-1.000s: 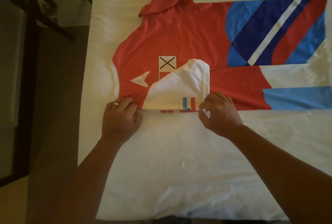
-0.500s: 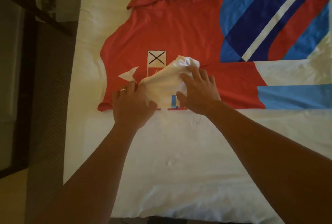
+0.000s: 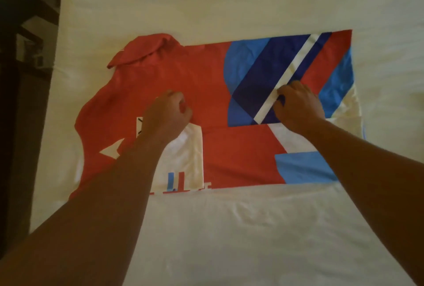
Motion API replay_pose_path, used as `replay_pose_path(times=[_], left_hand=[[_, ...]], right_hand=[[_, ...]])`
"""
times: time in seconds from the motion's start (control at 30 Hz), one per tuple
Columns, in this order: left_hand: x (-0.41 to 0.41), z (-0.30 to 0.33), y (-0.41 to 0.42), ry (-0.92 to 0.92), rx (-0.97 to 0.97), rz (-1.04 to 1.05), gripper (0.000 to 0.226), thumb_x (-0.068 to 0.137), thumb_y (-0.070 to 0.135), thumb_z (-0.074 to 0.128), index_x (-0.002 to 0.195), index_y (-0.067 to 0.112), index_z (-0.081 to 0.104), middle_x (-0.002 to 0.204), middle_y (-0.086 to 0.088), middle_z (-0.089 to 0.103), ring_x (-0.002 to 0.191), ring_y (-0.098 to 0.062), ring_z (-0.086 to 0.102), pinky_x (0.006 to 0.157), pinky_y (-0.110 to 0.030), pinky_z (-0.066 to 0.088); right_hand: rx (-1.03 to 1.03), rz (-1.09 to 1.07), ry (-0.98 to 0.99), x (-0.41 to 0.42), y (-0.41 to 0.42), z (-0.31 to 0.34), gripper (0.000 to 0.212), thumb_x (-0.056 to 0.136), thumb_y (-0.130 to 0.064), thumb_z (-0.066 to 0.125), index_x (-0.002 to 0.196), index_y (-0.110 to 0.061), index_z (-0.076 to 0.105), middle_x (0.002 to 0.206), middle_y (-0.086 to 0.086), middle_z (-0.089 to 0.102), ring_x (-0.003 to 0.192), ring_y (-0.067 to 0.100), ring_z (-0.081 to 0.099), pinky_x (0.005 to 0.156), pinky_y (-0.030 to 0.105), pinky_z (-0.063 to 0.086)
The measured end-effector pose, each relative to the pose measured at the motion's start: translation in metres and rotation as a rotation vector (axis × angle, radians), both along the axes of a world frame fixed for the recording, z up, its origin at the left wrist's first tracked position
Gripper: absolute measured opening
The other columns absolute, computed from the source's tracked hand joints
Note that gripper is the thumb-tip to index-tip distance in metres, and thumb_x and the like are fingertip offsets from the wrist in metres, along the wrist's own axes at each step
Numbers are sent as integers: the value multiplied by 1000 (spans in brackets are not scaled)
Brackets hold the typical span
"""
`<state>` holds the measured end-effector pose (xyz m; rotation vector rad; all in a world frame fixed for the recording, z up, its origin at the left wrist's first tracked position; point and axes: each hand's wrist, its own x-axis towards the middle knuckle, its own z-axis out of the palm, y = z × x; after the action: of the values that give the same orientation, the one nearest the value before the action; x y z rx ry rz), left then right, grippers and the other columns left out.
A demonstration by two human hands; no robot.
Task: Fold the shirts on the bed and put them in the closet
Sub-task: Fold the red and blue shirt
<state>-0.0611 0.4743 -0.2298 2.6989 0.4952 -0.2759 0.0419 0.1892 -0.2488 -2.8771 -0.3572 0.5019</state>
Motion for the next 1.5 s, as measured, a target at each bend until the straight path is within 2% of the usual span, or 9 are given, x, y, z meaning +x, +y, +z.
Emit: replay_pose_path(times=[0.17, 0.3, 0.47, 0.57, 0.7, 0.83, 1.07, 1.4, 1.5], left_hand=[[67, -10, 0, -12, 161, -91, 29, 92, 26, 60, 118, 13, 64, 120, -11, 58, 106, -37, 58, 82, -45, 50], [99, -22, 3, -28, 292, -114, 44, 91, 17, 61, 135, 15, 57, 137, -16, 53, 124, -44, 49, 99, -55, 43], [122, -32, 4, 44, 403, -185, 70, 89, 16, 64, 153, 19, 36, 156, -14, 37, 141, -43, 31, 110, -60, 30], [127, -34, 4, 46, 459, -229, 69, 87, 19, 64, 151, 16, 40, 143, -19, 50, 134, -45, 38, 107, -60, 29], [119, -32, -3, -50, 506, -199, 46, 86, 15, 62, 132, 11, 56, 122, -23, 53, 118, -45, 45, 99, -57, 32], [103, -22, -11, -145, 516, -128, 27, 89, 13, 56, 116, 11, 60, 112, -19, 53, 111, -42, 46, 93, -55, 32], [25, 4, -33, -188, 437, -123, 17, 89, 11, 63, 106, 13, 66, 102, -15, 61, 103, -39, 50, 87, -50, 32], [-67, -12, -56, -84, 434, -294, 19, 91, 27, 56, 95, 14, 68, 91, -10, 67, 92, -36, 60, 85, -48, 38], [-75, -17, -58, -55, 464, -303, 9, 93, 19, 68, 92, 11, 72, 90, -13, 68, 89, -38, 62, 85, -50, 41]], right_hand=[[-38, -120, -58, 67, -30, -4, 26, 97, -9, 48, 119, -8, 63, 120, 16, 57, 107, 39, 56, 74, 40, 41], [-66, -146, -89, 99, -38, -9, 28, 95, -6, 53, 122, -8, 60, 123, 15, 52, 105, 40, 57, 70, 39, 39], [-72, -62, -101, 121, -39, -18, 74, 89, -2, 61, 154, -21, 30, 158, 8, 27, 126, 39, 46, 74, 41, 44], [-96, -21, -84, 131, -39, -23, 80, 87, -3, 59, 156, -23, 22, 161, 7, 21, 127, 39, 46, 76, 46, 52], [-134, -21, -152, 134, -44, -20, 64, 87, -5, 61, 146, -14, 37, 142, 16, 37, 118, 39, 48, 77, 45, 49], [-134, -70, -255, 126, -53, -11, 26, 91, -6, 57, 116, -4, 61, 127, 18, 44, 111, 39, 49, 72, 40, 35], [-51, -182, -387, 44, -86, -1, 9, 77, 5, 61, 86, 3, 62, 102, 26, 55, 83, 46, 57, 59, 40, 32], [-139, -211, -251, -46, -141, -4, 11, 78, 9, 61, 85, 0, 61, 101, 24, 58, 79, 42, 55, 63, 39, 31], [-182, -172, -262, -48, -144, -7, 12, 79, 7, 61, 88, 0, 64, 100, 24, 58, 86, 43, 54, 67, 43, 37]])
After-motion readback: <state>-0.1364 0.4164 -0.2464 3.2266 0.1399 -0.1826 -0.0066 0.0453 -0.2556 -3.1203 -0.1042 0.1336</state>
